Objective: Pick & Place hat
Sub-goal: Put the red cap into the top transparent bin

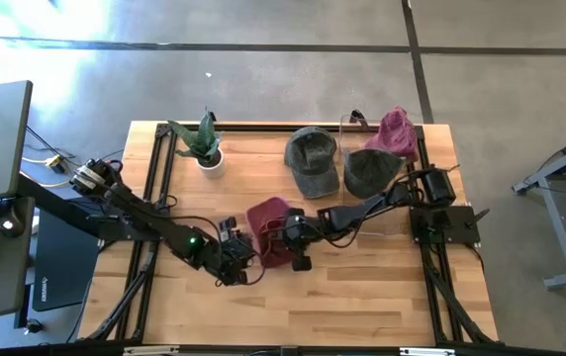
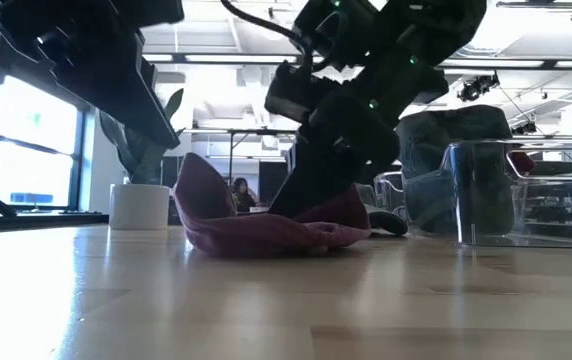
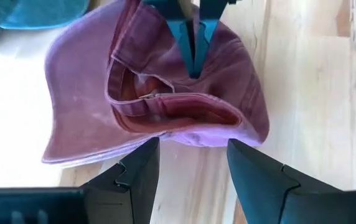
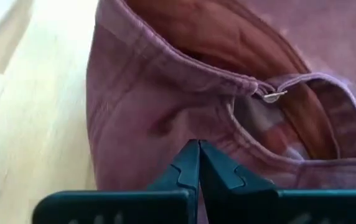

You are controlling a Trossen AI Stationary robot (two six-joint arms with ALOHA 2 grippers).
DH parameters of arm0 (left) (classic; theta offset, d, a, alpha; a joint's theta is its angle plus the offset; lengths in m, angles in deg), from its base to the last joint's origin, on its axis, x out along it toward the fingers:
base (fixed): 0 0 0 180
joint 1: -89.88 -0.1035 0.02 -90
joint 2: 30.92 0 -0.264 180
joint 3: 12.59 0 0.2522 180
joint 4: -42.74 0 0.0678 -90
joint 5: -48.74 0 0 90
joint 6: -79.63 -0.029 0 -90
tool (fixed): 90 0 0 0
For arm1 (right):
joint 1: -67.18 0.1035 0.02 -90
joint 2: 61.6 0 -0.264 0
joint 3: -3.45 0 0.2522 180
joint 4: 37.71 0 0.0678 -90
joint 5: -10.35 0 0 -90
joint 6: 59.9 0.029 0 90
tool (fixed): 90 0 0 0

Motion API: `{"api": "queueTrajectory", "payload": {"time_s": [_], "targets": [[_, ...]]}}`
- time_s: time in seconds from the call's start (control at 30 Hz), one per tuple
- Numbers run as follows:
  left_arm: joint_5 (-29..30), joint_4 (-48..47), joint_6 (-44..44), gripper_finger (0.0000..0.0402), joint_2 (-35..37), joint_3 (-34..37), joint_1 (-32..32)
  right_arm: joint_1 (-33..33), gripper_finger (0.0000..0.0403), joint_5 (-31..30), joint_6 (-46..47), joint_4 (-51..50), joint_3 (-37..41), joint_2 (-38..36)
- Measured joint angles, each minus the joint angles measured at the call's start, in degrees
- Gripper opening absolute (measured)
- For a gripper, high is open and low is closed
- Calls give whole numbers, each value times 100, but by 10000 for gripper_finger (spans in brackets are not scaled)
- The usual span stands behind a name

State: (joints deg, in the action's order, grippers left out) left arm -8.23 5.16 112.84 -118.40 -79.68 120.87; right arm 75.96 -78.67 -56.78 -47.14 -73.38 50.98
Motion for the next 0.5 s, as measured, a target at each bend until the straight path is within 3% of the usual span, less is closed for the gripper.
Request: {"api": "queueTrajectory", "payload": {"time_s": [0.17, 0.5], "targets": [[298, -340, -20, 182, 0, -171, 292, -11, 1, -231, -43, -299, -46, -94], [646, 140, -1016, 182, 0, -218, 705, 129, 6, -1051, -11, -1049, -51, -795]]}}
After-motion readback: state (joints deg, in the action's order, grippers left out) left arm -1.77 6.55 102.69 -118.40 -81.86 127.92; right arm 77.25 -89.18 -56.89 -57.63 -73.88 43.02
